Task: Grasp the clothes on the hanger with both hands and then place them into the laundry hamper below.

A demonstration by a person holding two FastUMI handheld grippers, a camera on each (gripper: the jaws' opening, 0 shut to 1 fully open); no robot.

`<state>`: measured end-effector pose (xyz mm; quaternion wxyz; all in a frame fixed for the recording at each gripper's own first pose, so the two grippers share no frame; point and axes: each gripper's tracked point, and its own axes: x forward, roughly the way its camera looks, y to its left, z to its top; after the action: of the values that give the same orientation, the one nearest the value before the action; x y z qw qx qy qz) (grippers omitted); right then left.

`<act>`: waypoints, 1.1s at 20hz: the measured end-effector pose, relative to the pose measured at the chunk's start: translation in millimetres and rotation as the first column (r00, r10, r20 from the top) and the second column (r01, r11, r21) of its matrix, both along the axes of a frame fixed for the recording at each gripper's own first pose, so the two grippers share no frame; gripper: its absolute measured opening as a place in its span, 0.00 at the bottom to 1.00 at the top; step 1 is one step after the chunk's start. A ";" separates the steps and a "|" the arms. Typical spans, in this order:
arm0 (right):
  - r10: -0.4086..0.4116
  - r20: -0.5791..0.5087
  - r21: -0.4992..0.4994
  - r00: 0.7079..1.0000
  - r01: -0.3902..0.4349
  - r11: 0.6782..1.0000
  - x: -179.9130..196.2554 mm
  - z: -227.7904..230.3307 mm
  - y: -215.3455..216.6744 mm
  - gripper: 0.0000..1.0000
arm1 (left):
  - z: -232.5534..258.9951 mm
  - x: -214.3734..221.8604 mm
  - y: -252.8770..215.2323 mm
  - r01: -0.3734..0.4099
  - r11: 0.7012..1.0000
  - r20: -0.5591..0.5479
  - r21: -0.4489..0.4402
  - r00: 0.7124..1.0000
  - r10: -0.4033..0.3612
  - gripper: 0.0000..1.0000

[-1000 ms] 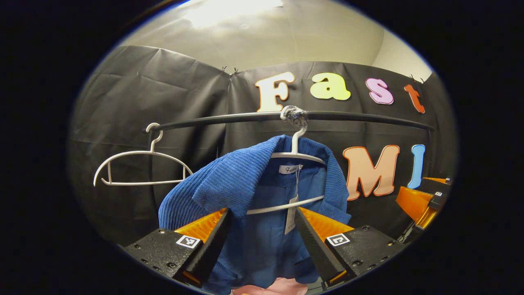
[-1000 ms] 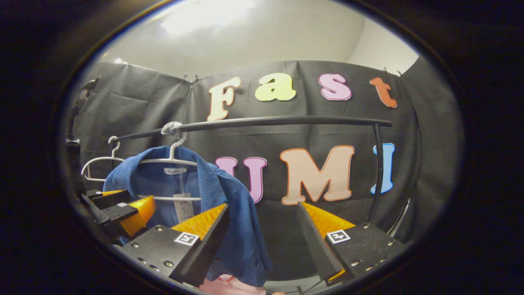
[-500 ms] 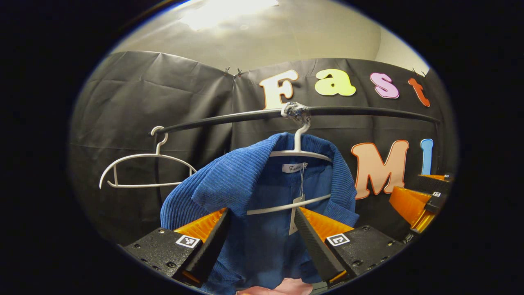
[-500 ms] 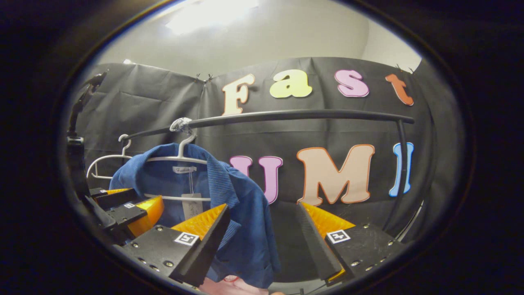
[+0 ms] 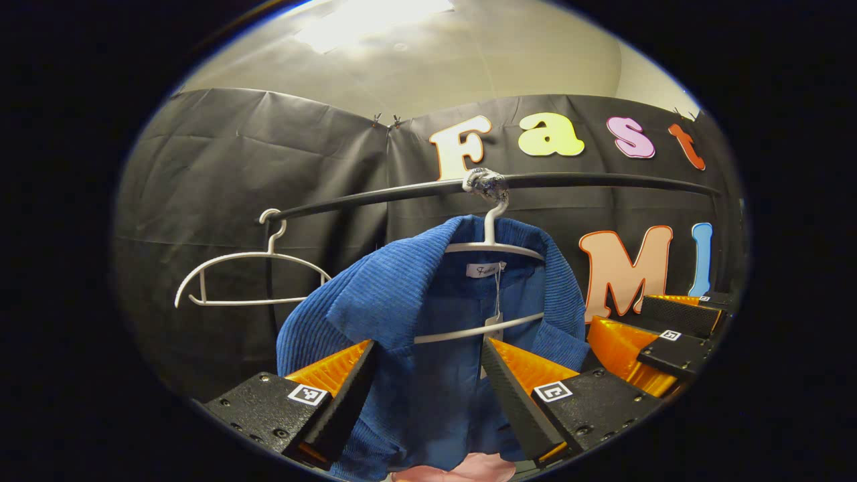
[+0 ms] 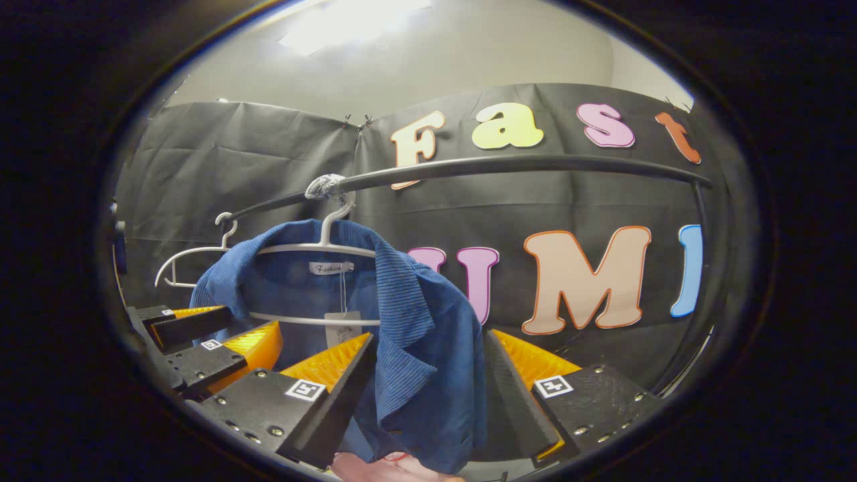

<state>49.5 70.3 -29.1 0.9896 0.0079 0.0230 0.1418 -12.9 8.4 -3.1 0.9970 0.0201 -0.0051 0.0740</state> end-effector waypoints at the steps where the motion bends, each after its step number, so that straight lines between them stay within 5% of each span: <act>1: 0.011 -0.003 0.000 1.000 -0.011 1.000 -0.7 -2.2 3.3 0.98 | -1.9 -4.7 4.5 -0.010 1.000 0.000 0.005 1.000 0.010 0.98; 19: 0.127 -0.056 -0.010 0.990 -0.128 0.992 6.8 -32.6 37.8 0.96 | -68.3 -12.3 57.9 -0.221 0.967 -0.097 0.127 0.968 0.234 0.99; 22: 0.129 -0.067 -0.015 0.989 -0.130 0.991 17.1 -38.9 40.7 0.96 | -71.9 -5.5 63.2 -0.221 0.969 -0.115 0.110 0.965 0.234 0.87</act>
<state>66.6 110.9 -68.0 0.9770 0.0013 0.0576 0.2051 -18.4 71.6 -74.9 0.9781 0.0731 0.0572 0.1863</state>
